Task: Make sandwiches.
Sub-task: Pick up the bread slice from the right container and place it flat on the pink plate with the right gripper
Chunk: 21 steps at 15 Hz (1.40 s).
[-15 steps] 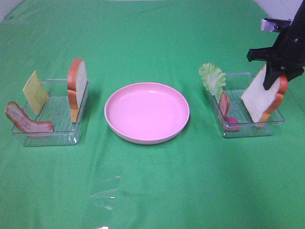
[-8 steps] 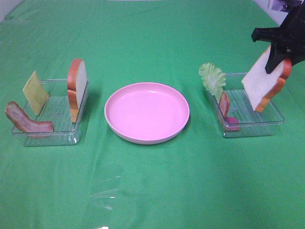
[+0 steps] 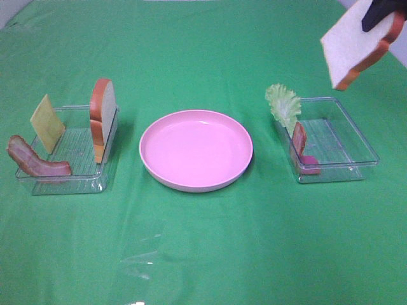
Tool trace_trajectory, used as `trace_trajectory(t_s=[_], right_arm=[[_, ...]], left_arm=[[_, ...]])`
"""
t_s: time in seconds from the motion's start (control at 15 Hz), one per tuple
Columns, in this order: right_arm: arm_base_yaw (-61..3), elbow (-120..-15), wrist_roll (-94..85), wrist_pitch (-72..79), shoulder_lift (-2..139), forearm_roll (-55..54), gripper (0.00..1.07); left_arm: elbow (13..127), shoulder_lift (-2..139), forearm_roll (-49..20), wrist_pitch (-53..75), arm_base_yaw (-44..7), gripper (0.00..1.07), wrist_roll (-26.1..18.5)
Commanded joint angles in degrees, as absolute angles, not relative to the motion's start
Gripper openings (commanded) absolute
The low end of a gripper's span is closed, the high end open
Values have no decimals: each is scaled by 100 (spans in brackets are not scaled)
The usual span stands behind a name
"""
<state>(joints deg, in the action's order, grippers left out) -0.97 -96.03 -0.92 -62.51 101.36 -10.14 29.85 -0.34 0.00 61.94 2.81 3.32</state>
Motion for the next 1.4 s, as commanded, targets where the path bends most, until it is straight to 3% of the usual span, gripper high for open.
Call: trace_trajectory(t_s=[0.07, 0.33, 0.47, 1.4], right_arm=[[-768, -9620, 0, -6131, 10101, -1157, 1], [-1765, -9620, 286, -5466, 10181, -1690, 2], [-2091, -9620, 206, -5162, 10605, -2498, 2], [-2280, -9614, -46, -4876, 12462, -3495, 3]], left_arm=[[2974, -52, 0, 6176, 309, 100, 315], [2974, -52, 0, 6176, 309, 100, 315], [2974, -52, 0, 6176, 309, 100, 315], [2974, -52, 0, 6176, 309, 100, 315]])
